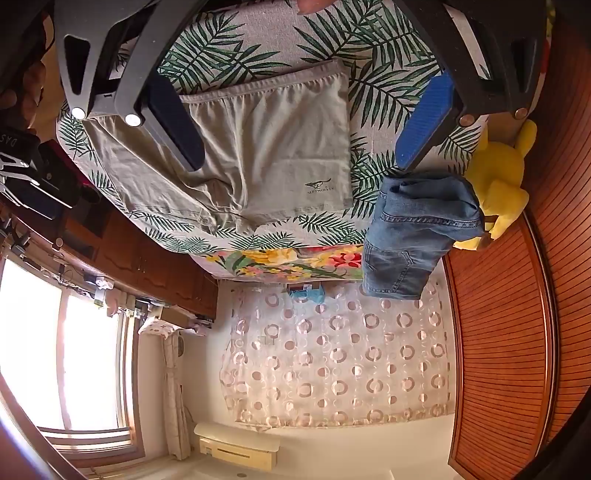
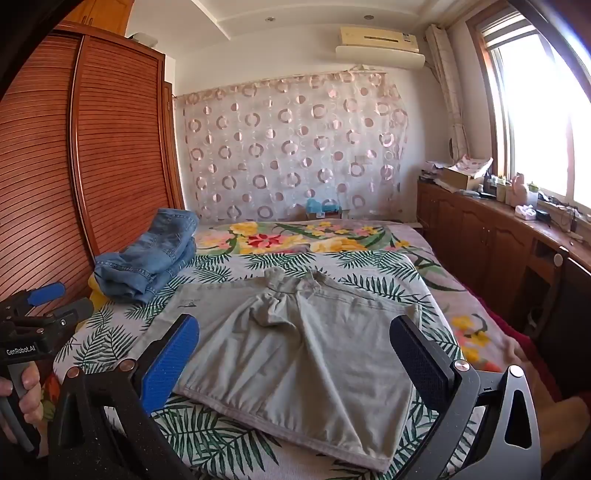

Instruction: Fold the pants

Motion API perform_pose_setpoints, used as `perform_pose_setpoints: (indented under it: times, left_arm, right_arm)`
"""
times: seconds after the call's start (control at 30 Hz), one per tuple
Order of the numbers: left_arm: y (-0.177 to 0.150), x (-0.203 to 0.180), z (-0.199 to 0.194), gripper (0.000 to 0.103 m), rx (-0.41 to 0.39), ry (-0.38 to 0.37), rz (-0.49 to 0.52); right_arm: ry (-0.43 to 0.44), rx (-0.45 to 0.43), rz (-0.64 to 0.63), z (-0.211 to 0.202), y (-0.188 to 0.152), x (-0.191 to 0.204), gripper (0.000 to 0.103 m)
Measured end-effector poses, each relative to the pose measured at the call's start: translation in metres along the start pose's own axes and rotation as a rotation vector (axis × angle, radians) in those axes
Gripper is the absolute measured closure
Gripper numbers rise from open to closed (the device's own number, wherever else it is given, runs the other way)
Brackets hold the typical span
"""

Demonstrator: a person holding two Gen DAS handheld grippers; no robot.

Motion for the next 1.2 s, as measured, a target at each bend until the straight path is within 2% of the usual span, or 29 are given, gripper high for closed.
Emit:
perform_pose_setpoints:
  times: [1.2]
  left_arm:
    - [0.0012, -0.0004, -0.0014, 0.000, -0.003, -0.002, 0.003]
  right_arm:
    - [-0.002, 0.002, 0.003, 0.0005, -0.0001, -0.0001, 0.000]
Point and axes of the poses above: each gripper's, at about its wrist camera, not at the fingertips, and z roughly the way its jaws point, x to its left, y to its top, the point moved 6 cm from there along z, roughly the way its jaws point, and after that the axes turned 6 degrees about -x, right-handed, at the moved point
